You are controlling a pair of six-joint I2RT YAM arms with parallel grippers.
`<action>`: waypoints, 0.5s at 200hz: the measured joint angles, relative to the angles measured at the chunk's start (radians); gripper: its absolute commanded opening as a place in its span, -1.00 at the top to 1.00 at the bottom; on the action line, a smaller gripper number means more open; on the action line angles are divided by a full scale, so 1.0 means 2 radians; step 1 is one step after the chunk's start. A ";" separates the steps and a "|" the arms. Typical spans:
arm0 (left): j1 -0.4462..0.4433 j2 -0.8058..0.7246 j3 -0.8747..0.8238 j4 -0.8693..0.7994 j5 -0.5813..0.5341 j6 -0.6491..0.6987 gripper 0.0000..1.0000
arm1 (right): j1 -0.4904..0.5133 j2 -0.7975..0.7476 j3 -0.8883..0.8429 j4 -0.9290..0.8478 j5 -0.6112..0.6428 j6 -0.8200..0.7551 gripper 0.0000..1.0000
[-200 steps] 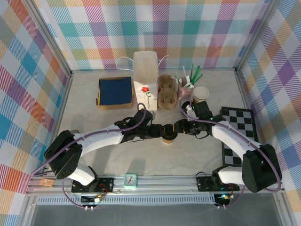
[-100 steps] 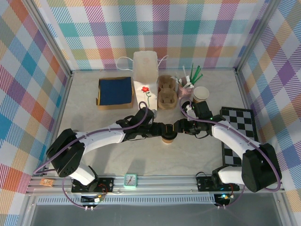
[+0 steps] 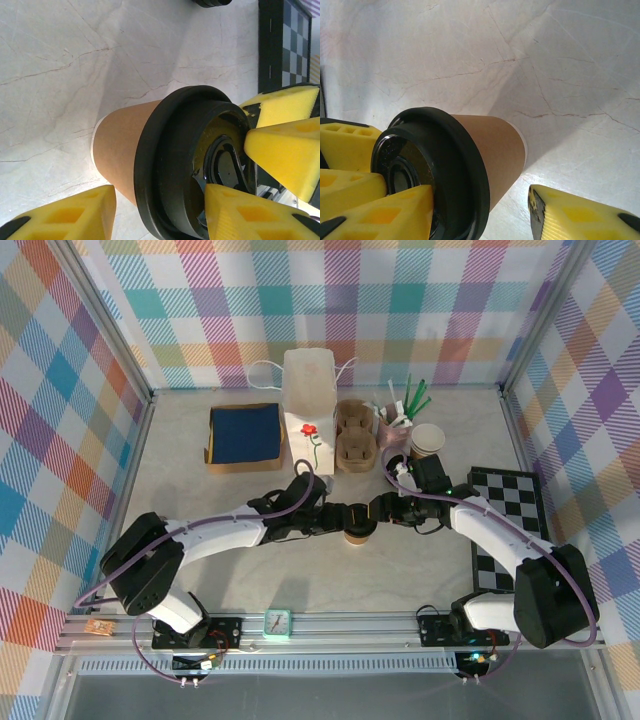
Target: Pack the takeout coffee
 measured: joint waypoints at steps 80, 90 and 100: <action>0.000 -0.005 -0.052 0.098 0.012 -0.033 0.30 | 0.000 0.000 -0.001 0.004 0.006 0.003 -0.02; 0.000 -0.006 -0.057 0.109 0.012 -0.036 0.31 | 0.000 0.000 -0.002 0.004 0.006 0.003 -0.02; 0.000 -0.007 -0.062 0.117 0.012 -0.038 0.31 | 0.000 0.000 -0.002 0.005 0.006 0.003 -0.01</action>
